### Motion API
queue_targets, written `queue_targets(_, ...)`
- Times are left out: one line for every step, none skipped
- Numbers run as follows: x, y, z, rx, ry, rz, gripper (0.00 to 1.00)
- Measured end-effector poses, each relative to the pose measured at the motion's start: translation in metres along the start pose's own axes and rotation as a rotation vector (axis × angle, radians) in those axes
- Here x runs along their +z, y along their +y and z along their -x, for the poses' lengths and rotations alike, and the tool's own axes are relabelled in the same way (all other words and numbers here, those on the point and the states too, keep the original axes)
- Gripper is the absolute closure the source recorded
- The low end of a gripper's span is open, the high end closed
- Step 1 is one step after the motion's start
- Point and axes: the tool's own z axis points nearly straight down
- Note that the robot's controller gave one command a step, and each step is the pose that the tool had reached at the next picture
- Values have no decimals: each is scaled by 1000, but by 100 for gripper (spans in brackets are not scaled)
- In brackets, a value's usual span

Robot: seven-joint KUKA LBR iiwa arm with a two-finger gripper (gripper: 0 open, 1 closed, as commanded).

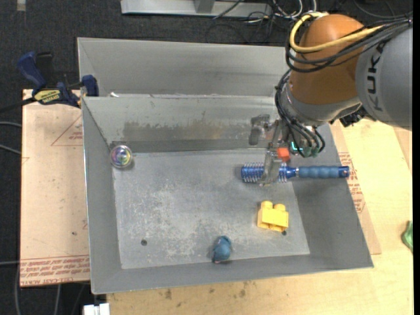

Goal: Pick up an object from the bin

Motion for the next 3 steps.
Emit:
queue_targets(121, -85, 17, 148, -2, -1, 0)
queue_targets(117, -82, 19, 142, -8, 0, 100)
queue_targets(13, -54, 19, 108, -16, 0, 100)
